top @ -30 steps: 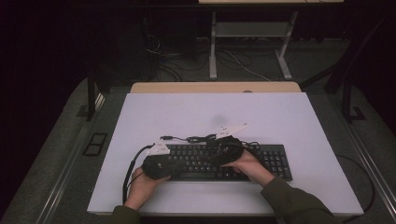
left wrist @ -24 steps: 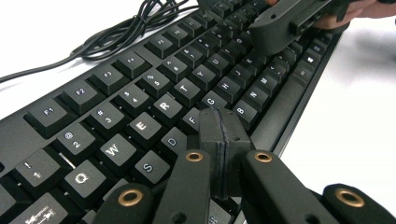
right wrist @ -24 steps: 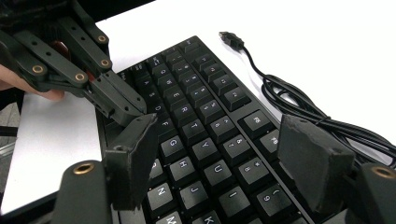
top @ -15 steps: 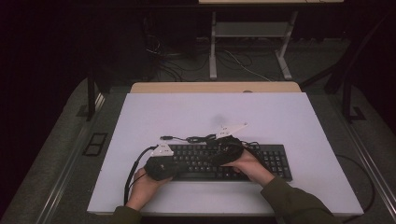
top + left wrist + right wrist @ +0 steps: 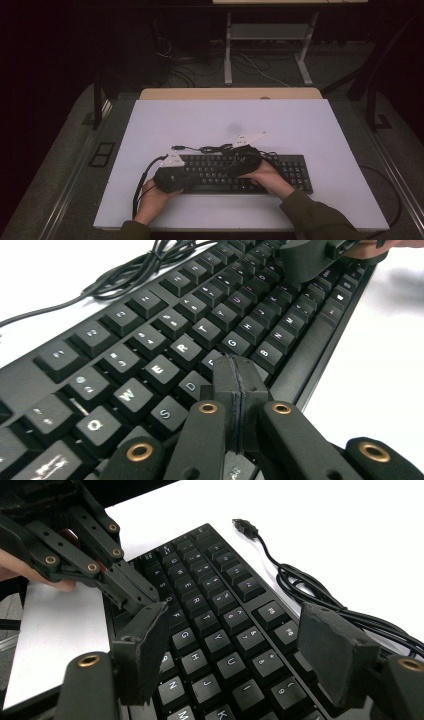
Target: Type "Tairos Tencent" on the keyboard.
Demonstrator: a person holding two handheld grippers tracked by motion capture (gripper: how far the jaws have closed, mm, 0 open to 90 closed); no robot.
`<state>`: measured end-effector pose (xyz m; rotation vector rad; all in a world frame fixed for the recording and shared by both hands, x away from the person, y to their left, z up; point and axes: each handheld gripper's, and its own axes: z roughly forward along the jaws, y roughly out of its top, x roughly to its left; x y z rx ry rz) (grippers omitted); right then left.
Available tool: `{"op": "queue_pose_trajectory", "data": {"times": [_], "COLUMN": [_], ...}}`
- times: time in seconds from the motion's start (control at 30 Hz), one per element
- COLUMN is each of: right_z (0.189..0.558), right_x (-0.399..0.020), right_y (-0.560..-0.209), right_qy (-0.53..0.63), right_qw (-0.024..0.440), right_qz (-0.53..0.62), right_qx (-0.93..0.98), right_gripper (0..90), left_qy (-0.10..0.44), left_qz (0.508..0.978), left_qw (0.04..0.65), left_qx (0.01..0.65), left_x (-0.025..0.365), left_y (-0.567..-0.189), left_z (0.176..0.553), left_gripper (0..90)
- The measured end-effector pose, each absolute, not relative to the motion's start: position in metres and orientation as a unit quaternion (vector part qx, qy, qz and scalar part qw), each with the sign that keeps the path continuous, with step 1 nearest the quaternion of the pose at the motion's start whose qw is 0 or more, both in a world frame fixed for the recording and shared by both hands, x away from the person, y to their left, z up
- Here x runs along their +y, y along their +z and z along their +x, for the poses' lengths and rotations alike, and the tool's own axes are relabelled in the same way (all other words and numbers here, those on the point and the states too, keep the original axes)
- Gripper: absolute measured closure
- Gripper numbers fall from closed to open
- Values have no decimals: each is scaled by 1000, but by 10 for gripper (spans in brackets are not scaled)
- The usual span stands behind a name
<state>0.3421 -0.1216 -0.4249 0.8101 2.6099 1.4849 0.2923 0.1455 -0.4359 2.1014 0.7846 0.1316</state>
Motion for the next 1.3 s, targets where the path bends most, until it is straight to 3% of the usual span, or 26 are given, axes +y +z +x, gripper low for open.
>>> {"op": "queue_pose_trajectory", "data": {"times": [1.3], "right_z": [332], "right_x": [-148], "right_y": [-423], "right_qy": [475], "right_qw": [32], "right_qz": [287], "right_qx": [831], "right_gripper": [262], "left_qy": [72], "left_qz": [834], "left_qw": [439], "left_qx": [326], "left_x": [149], "left_y": [-429], "left_z": [317], "left_gripper": [890]}}
